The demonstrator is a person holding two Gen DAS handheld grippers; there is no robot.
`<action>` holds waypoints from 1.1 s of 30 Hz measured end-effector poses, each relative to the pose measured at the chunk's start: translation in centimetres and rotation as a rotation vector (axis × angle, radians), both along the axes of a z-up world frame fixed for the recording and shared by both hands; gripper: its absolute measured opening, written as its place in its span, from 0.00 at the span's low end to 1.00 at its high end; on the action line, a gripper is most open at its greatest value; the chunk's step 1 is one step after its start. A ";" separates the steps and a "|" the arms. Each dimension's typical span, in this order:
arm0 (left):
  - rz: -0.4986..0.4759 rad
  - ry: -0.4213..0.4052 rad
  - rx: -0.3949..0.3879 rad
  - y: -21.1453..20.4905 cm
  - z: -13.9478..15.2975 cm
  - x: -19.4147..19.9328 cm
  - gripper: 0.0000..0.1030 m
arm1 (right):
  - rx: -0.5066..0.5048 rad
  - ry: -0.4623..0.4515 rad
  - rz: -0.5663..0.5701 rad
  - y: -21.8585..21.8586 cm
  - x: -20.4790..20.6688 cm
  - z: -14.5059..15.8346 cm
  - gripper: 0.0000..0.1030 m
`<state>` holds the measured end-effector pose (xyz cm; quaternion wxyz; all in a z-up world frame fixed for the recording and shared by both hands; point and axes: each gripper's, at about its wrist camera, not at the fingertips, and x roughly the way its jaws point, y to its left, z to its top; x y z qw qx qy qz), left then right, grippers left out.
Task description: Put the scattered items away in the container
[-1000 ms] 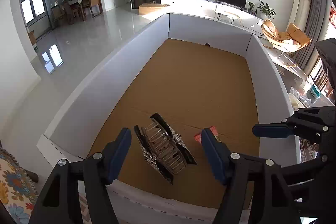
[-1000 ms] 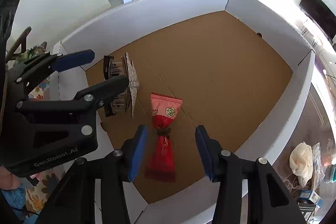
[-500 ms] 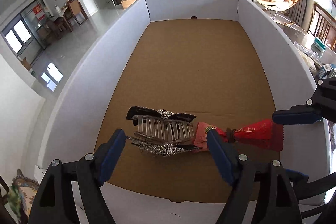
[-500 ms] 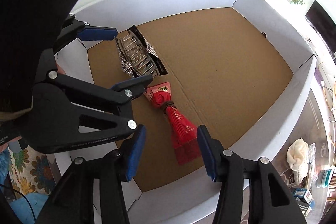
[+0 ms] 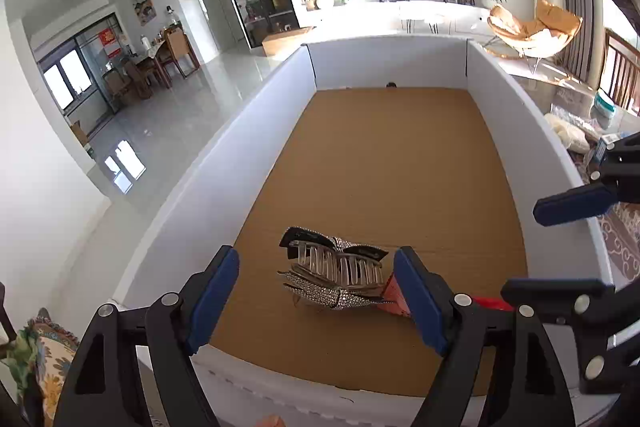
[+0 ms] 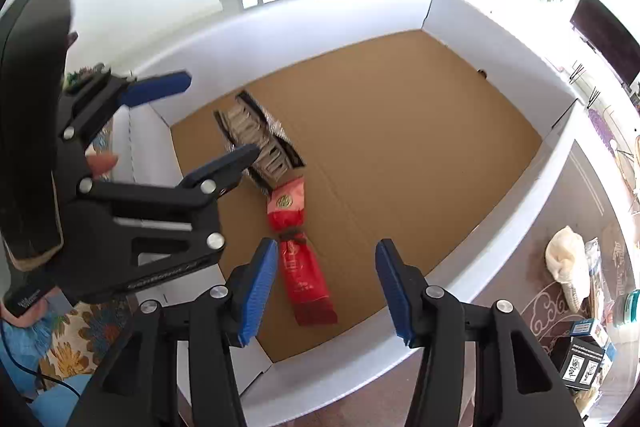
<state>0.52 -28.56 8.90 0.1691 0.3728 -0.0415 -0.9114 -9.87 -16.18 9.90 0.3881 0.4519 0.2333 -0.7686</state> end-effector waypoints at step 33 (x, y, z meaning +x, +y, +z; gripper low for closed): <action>-0.350 -0.180 0.221 32.1 -10.2 -8.8 1.00 | -0.055 0.108 -0.755 42.6 -2.8 -10.8 1.00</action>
